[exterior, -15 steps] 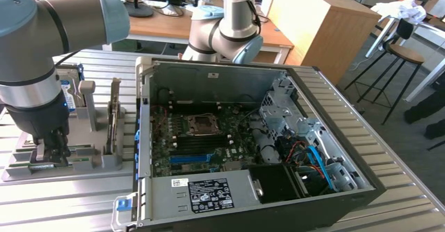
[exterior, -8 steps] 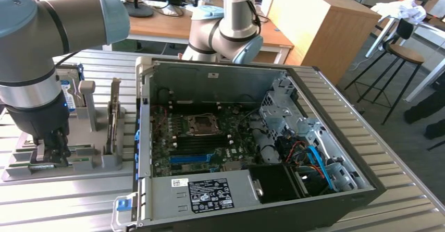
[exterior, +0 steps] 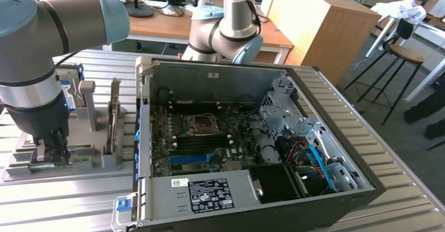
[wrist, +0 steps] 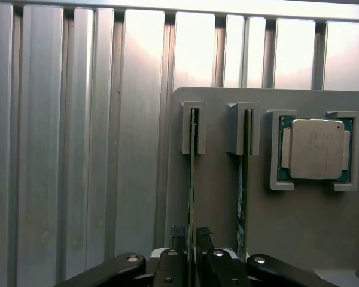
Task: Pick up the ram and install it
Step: 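Pick up the ram and move it above insertion slot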
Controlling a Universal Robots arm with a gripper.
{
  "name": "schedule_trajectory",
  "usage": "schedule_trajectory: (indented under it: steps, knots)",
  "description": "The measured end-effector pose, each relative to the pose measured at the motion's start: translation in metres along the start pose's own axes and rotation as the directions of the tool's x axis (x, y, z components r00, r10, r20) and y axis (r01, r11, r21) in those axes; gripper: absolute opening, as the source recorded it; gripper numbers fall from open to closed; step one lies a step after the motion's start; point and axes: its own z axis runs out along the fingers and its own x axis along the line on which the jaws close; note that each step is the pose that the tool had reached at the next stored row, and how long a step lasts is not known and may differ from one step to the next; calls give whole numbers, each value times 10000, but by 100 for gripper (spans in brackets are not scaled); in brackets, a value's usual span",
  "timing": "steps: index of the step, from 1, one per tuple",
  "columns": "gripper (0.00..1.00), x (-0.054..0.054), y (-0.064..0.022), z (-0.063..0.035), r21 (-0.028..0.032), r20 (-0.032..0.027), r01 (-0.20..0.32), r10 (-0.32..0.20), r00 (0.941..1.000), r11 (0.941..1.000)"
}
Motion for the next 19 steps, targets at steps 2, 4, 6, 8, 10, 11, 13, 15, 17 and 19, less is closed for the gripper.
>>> schedule_trajectory:
  steps: [2, 4, 6, 8, 10, 11, 13, 15, 17, 19]
  knots:
    - [21, 0, 0, 0, 0, 0, 0, 0, 10000, 10000]
    - [21, 0, 0, 0, 0, 0, -1, 1, 10000, 10000]
    - [21, 0, 0, 0, 0, 0, 0, 0, 10000, 10000]
    - [21, 0, 0, 0, 0, 0, -1, 1, 10000, 10000]
    - [21, 0, 0, 0, 0, 0, 0, 0, 10000, 10000]
    - [21, 0, 0, 0, 0, 0, 0, 0, 10000, 10000]
    - [13, 0, 0, 0, -1, 1, 0, 0, 10000, 10000]
    - [11, 0, 0, 0, 0, 0, -1, 1, 10000, 10000]
    - [11, 0, 0, 0, 0, 1, 0, 0, 10000, 10000]
    - [11, 0, 0, 0, 0, 0, -1, 1, 10000, 10000]
